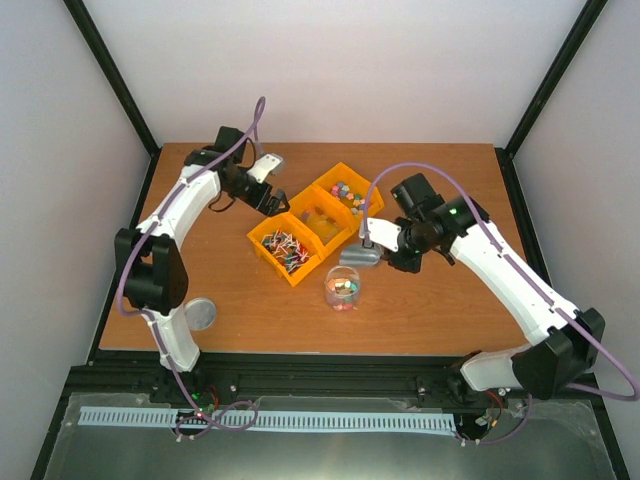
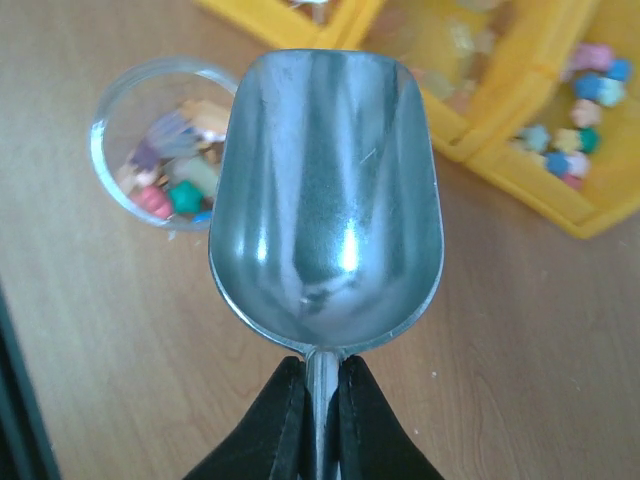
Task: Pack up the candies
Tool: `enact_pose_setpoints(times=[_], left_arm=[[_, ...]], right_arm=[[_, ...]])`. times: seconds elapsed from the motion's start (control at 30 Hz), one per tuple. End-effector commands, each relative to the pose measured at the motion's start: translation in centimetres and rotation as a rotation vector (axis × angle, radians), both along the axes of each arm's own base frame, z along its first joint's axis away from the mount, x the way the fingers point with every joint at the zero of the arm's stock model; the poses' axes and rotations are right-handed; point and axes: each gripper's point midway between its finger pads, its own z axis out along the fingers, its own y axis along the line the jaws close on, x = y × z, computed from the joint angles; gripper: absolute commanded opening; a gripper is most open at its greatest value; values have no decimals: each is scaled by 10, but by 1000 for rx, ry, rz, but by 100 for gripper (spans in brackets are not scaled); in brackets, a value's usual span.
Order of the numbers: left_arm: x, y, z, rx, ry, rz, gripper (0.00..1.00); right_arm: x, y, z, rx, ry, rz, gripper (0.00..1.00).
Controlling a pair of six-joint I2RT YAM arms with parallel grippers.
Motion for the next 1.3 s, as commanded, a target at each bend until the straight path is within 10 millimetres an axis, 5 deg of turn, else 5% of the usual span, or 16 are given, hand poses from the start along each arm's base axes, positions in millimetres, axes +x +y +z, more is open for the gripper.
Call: enact_pose_setpoints(times=[0.0,0.17,0.43,0.73,0.93,1.27], left_arm=[[-18,24,16,-31,40,5,100],[-33,44,17,-2,78,37,100],[-62,59,5,64,141,26,100],[-100,82,-23,84,331,-11,100],[-130,115,-45,196,375,-39,100],[-169,171,-78,332,440,-62,98]], right_arm=[[43,-4,25,222,-120,-238,3],[81,-50,16,327,-187,-525,3],[122,-121,-35,442,-208,-891,3],[137,-126,-103,434,-137,-956,3],[143,-130,-137,396,-98,-990,4],[134,-128,-173,346,9,-996,25]])
